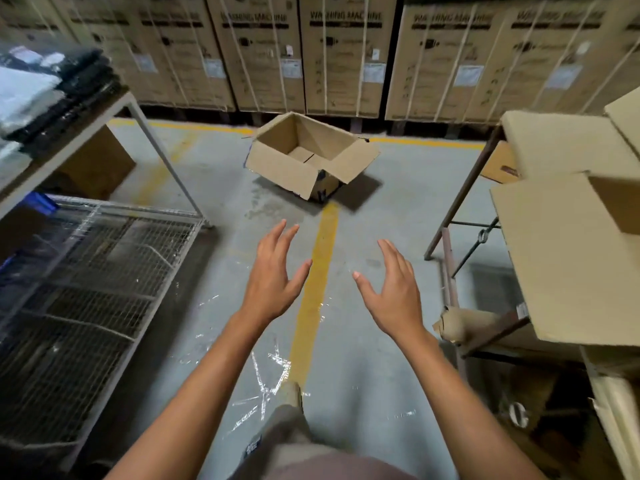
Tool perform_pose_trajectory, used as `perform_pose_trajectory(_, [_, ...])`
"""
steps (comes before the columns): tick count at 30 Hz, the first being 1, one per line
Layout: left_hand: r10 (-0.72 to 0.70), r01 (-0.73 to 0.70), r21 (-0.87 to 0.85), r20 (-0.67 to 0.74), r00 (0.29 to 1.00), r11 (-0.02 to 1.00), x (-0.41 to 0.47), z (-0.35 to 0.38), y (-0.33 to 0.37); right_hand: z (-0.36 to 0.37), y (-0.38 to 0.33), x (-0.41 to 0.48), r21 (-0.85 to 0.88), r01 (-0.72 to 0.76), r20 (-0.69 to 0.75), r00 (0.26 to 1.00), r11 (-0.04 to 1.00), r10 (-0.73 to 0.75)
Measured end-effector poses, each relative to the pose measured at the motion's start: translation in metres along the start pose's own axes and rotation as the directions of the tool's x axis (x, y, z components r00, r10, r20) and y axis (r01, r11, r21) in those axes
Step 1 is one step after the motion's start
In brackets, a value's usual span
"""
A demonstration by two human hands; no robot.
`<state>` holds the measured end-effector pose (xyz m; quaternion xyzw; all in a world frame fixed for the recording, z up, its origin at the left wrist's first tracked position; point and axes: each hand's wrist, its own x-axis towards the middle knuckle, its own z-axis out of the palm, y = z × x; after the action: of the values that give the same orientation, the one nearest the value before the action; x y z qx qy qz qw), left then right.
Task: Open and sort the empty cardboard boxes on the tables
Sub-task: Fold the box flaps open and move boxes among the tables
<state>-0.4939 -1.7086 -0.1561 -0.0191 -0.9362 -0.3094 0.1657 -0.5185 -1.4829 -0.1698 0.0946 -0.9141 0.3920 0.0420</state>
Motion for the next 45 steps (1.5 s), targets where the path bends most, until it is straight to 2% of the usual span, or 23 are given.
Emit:
perform_pose_trajectory(10, [0.180, -0.175, -0.072, 0.076, 0.981, 0.982, 0.263, 0.054, -0.088, 0.052, 0.017, 0.227, 0.016, -0.136, -0.192, 0.972, 0.991, 0.136])
perform_pose_trajectory(16, [0.328, -0.309, -0.136, 0.146, 0.933, 0.941, 0.415, 0.075, -0.103, 0.046, 0.010, 0.345, 0.021, -0.214, -0.330, 0.921, 0.977, 0.209])
perform_pose_trajectory(21, [0.445, -0.406, -0.226, 0.160, 0.881, 0.886, 0.521, 0.119, -0.093, 0.033, 0.037, 0.427, 0.054, -0.249, -0.421, 0.873, 0.967, 0.248])
perform_pose_trajectory(28, [0.553, -0.499, -0.289, 0.151, 0.819, 0.817, 0.675, 0.198, -0.050, -0.008, 0.101, 0.557, 0.052, -0.274, -0.534, 0.805, 0.960, 0.259])
perform_pose_trajectory(39, [0.667, -0.586, -0.379, 0.125, 0.735, 0.716, 0.883, 0.303, 0.066, -0.137, 0.179, 0.718, 0.043, -0.377, -0.679, 0.669, 0.925, 0.304])
perform_pose_trajectory(45, [0.767, -0.608, -0.516, 0.165, 0.620, 0.603, 0.958, 0.395, 0.130, -0.186, 0.232, 0.774, 0.032, -0.497, -0.767, 0.544, 0.867, 0.339])
